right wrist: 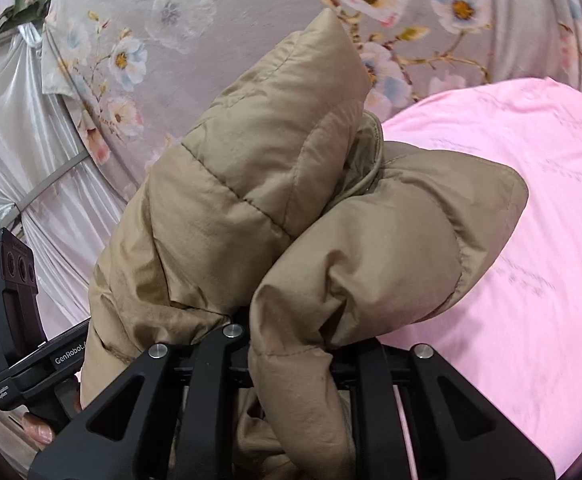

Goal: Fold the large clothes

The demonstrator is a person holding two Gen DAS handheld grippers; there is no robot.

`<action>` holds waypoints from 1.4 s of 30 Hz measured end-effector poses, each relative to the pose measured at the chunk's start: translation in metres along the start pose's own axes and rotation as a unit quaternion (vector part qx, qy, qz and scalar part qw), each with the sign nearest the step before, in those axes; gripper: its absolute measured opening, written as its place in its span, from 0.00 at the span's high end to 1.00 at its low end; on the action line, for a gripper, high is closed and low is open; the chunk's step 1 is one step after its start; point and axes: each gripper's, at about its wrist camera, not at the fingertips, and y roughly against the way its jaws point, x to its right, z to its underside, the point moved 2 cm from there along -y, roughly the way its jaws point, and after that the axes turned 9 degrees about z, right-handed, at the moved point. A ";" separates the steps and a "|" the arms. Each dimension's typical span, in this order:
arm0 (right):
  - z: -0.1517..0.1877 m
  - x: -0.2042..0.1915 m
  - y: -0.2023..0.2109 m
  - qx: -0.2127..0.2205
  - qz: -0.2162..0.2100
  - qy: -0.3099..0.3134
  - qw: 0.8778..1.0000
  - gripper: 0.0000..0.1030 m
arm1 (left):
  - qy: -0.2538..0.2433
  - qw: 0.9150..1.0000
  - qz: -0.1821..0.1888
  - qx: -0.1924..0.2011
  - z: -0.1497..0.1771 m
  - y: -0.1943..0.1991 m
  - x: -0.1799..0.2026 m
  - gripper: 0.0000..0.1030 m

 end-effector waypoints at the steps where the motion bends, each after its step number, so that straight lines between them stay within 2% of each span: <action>1: -0.003 -0.003 -0.011 -0.003 0.000 0.003 1.000 0.87 | -0.001 1.000 -0.004 0.001 -0.002 -0.003 -0.006 0.65; 6: 0.001 -0.006 -0.067 -0.033 0.007 -0.004 0.999 0.85 | 0.001 0.999 -0.034 -0.013 -0.003 -0.037 -0.048 0.65; 8: 0.008 0.003 -0.089 -0.050 0.019 -0.024 0.998 0.78 | 0.007 0.998 -0.053 -0.020 0.001 -0.053 -0.067 0.63; 10: 0.017 0.022 -0.103 -0.072 0.025 -0.059 0.995 0.71 | 0.019 0.997 -0.067 -0.026 0.007 -0.064 -0.086 0.52; 14: 0.031 0.051 -0.085 -0.088 0.016 -0.111 0.990 0.58 | 0.053 0.997 -0.049 -0.032 0.007 -0.049 -0.103 0.44; 17: 0.037 0.065 -0.043 -0.071 0.038 -0.112 0.990 0.52 | 0.048 0.996 -0.074 -0.028 0.004 -0.024 -0.100 0.44; 19: 0.037 0.065 -0.012 -0.044 0.065 -0.096 0.992 0.52 | 0.039 0.995 -0.094 -0.021 0.003 -0.002 -0.092 0.45; 21: 0.032 0.057 0.009 -0.019 0.085 -0.057 0.995 0.56 | 0.025 0.994 -0.104 -0.019 0.004 0.019 -0.077 0.45; 23: 0.021 0.031 0.024 0.005 0.099 0.002 0.995 0.68 | 0.021 0.994 -0.109 -0.021 0.006 0.034 -0.061 0.45; 26: 0.005 -0.013 0.026 0.025 0.104 0.065 0.992 0.74 | 0.024 0.993 -0.116 -0.025 0.009 0.040 -0.038 0.44; 30: -0.005 -0.067 0.004 0.044 0.128 0.135 0.981 0.76 | 0.013 0.986 -0.164 -0.034 0.007 0.026 -0.019 0.43; 33: -0.005 -0.085 -0.017 0.044 0.148 0.157 0.975 0.76 | 0.021 0.982 -0.183 -0.039 0.003 0.009 -0.019 0.43; 35: -0.004 -0.088 -0.033 0.042 0.166 0.163 0.972 0.76 | 0.030 0.980 -0.191 -0.042 0.000 -0.004 -0.025 0.43; 40: 0.007 -0.073 -0.072 0.011 0.184 0.143 0.973 0.76 | 0.042 0.975 -0.208 -0.060 0.003 -0.032 -0.047 0.43; 42: 0.013 -0.067 -0.082 0.007 0.186 0.134 0.973 0.76 | 0.033 0.973 -0.222 -0.055 0.007 -0.041 -0.054 0.40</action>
